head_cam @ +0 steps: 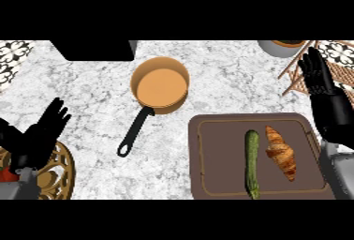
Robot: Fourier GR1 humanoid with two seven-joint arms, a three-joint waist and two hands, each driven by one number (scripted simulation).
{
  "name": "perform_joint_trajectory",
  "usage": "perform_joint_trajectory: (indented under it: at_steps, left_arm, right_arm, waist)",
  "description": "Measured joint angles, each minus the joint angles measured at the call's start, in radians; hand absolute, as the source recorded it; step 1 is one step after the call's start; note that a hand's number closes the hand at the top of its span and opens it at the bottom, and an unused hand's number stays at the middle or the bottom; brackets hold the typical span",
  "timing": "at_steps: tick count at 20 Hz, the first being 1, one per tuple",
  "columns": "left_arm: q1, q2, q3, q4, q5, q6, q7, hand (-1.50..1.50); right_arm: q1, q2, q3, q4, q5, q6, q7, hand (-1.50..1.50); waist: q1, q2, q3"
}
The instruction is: Pick the croissant from the tray and place it in the tiered shelf
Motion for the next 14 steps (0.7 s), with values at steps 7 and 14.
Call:
perform_joint_trajectory:
  at_steps: [7,14]
  left_arm:
    - [-0.062,0.035,-0.044,-0.098,-0.083,-0.016,-0.057,0.00]
    - [-0.060,0.027,-0.107,-0.177,-0.150,-0.016,-0.086,0.00]
  right_arm:
    - [-0.089,-0.069,-0.003,0.002,-0.192,0.322,-0.061,1.50]
    - [-0.045,-0.249,0.005,0.283,-0.216,0.677,-0.125,-1.50]
  waist:
    - [0.028,0.015,0.018]
    - [0.039,0.027,0.021]
